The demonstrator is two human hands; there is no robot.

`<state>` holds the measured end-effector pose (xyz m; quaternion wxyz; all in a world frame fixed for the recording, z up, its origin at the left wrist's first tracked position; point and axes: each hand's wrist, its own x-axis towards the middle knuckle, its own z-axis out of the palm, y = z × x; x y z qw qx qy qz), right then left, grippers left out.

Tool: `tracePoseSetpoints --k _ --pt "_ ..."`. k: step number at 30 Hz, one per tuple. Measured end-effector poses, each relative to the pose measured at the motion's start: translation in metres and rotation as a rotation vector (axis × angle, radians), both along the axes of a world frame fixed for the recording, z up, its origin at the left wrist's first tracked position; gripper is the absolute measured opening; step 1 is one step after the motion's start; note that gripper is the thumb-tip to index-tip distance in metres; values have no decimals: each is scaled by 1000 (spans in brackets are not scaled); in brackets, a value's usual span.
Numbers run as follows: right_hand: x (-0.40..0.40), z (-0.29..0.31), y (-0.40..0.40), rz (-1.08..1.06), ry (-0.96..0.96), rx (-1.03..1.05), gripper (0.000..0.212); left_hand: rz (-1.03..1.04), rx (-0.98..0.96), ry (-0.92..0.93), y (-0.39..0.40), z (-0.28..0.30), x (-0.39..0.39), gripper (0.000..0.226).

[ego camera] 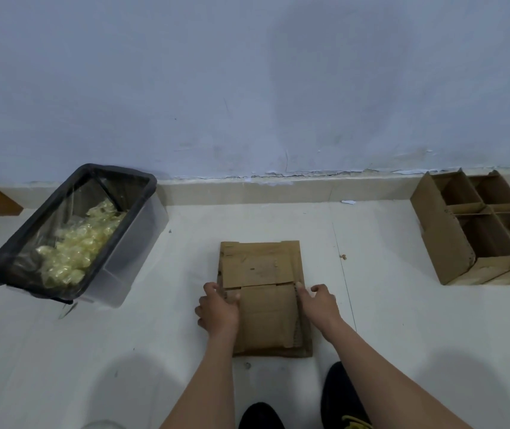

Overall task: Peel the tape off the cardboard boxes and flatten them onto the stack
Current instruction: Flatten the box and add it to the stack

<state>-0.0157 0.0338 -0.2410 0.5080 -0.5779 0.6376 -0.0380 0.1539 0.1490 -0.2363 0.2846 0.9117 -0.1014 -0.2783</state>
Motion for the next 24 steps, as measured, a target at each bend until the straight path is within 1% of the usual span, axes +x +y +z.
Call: tracePoseSetpoints --k 1,3,5,7,9,11,13,16,18,20,22,24 --pt "1 0 1 4 -10 71 78 -14 53 19 -2 -2 2 63" --pt "4 -6 4 44 1 155 91 -21 89 138 -4 -5 6 89" --pt "8 -10 6 90 69 156 96 -35 91 232 -4 -11 11 101" --pt "13 -12 8 145 168 135 94 -67 109 265 -3 -17 15 101" --pt "16 -9 11 145 227 115 89 -118 123 257 -1 -19 16 97" --pt "16 -3 15 102 253 34 83 -184 143 204 -1 -17 9 93" --pt "16 -2 22 100 274 -74 71 -224 172 130 -4 -12 -3 90" --pt "15 -3 25 58 262 -58 57 -228 203 132 -9 -10 -20 91" --pt "13 -3 24 33 273 -32 57 -233 258 140 -7 -14 -22 96" --pt "12 -3 24 5 276 -4 63 -262 248 182 -5 -21 -21 98" --pt "14 -6 25 -1 261 27 67 -308 236 178 -5 -25 -23 96" --pt "14 -10 27 26 261 40 66 -295 228 171 -7 -24 -27 90"
